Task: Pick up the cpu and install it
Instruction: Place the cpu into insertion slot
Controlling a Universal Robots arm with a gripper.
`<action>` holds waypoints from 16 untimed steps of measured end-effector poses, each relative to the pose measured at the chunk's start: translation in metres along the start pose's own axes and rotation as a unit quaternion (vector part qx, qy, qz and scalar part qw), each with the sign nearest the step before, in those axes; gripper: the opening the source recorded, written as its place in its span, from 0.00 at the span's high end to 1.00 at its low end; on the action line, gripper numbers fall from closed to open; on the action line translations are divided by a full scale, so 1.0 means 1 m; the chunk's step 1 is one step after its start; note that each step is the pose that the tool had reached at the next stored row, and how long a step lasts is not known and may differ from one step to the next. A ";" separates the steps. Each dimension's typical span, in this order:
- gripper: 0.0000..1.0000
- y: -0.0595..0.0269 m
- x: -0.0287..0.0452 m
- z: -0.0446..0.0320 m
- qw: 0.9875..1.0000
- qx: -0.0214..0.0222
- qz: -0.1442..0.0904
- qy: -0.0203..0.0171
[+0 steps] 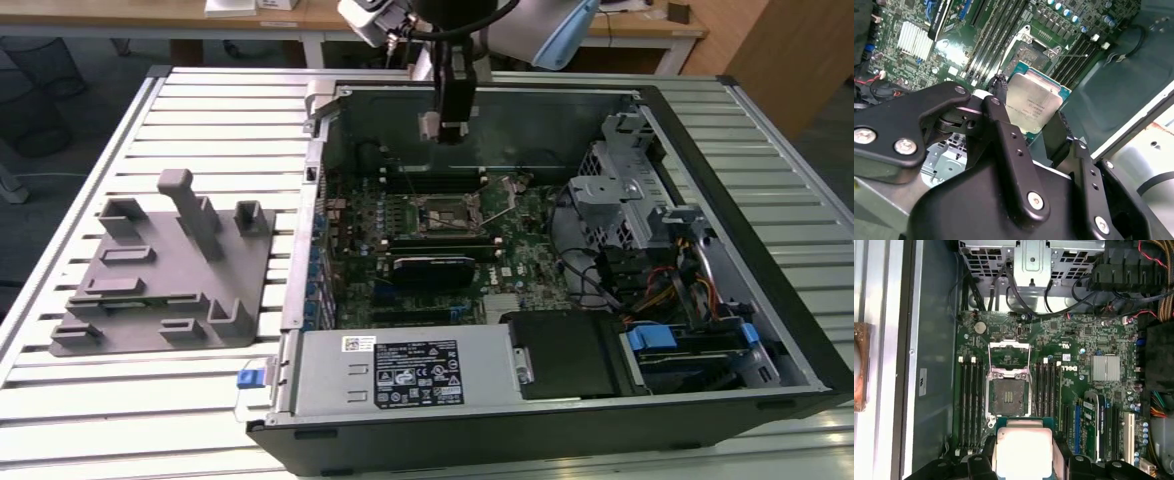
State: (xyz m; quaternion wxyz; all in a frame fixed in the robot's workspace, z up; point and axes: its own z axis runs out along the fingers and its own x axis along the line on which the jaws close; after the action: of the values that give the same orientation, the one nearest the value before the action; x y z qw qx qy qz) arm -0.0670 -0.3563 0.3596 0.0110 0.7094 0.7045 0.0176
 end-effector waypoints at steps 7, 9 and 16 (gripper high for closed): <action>0.47 0.0026 0.0034 0.0105 1.000 0.000 0.008 0.000; 0.47 0.0028 0.0043 0.0140 1.000 0.000 0.005 0.000; 0.47 0.0047 0.0049 0.0239 1.000 0.000 -0.012 0.001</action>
State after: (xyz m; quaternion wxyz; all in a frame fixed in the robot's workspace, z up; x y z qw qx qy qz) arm -0.0613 -0.3513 0.3359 0.0107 0.7007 0.7132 0.0178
